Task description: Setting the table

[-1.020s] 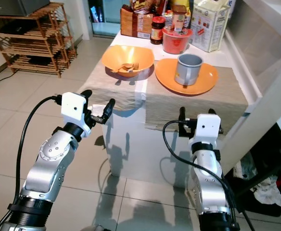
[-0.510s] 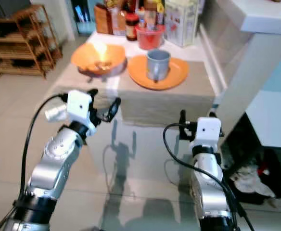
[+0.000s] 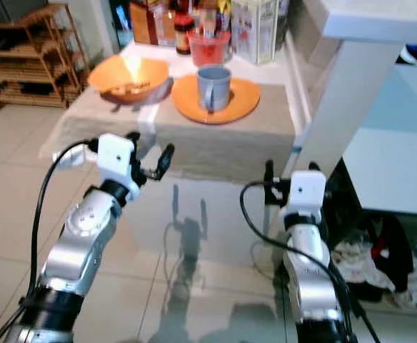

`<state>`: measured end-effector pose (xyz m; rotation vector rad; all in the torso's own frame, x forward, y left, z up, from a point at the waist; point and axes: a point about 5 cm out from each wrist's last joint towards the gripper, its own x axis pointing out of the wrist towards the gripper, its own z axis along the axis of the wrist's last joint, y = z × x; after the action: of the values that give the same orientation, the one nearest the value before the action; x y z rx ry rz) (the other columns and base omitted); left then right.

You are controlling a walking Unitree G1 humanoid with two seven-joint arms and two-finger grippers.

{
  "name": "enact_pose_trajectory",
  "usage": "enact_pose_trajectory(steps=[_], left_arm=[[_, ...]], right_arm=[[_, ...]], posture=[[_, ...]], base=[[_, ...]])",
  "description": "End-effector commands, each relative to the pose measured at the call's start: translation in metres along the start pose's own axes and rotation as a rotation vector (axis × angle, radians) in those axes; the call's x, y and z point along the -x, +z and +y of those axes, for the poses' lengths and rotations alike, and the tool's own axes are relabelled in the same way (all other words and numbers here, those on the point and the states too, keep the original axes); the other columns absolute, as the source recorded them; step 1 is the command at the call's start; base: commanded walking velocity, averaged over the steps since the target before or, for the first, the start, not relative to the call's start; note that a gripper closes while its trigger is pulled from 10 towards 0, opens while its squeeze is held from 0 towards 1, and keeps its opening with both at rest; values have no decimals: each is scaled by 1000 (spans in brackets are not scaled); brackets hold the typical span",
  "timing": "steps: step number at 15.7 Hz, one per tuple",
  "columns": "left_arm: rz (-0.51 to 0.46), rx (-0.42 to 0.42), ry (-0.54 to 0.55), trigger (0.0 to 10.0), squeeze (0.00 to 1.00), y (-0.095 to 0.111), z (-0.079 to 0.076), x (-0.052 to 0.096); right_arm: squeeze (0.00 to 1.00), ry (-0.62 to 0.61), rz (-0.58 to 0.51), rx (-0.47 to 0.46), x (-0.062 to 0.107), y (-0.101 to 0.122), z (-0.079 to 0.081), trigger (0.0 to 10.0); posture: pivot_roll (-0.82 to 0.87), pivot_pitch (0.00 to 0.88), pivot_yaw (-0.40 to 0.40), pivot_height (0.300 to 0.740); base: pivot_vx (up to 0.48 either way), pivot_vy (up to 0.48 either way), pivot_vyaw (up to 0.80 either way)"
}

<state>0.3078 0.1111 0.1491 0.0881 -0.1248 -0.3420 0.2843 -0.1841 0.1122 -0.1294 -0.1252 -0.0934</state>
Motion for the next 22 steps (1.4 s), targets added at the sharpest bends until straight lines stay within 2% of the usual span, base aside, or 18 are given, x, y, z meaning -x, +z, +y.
enact_pose_trajectory(steps=[1,7,9,14,19,20,22], left_arm=[[-16,-2,5,10000,0,4,3,2],[-35,-5,17,10000,0,7,3,4],[-59,-56,29,10000,0,15,5,4],[-168,-70,15,10000,0,44,0,-2],[-226,-68,32,10000,0,67,2,-6],[-228,-80,37,10000,0,73,5,-10],[-210,-78,39,10000,0,73,6,-10]], right_arm=[[0,23,-44,9,-10,11,2,10000],[0,52,-59,13,-20,15,6,10000],[0,49,-90,8,-22,23,5,10000],[0,57,-81,0,-18,18,9,10000],[0,81,-79,-36,-18,20,19,10000],[0,90,-74,-82,-27,24,25,10000],[0,107,-71,-95,-35,27,32,10000]], posture=[[62,0,9,740],[84,0,-7,740],[83,0,-9,740],[83,0,-13,740],[91,0,-7,740],[99,0,-2,740],[112,0,-2,740]], base=[[0,0,0],[464,0,0],[461,0,0],[450,0,0],[0,0,0],[0,0,0],[0,0,0]])
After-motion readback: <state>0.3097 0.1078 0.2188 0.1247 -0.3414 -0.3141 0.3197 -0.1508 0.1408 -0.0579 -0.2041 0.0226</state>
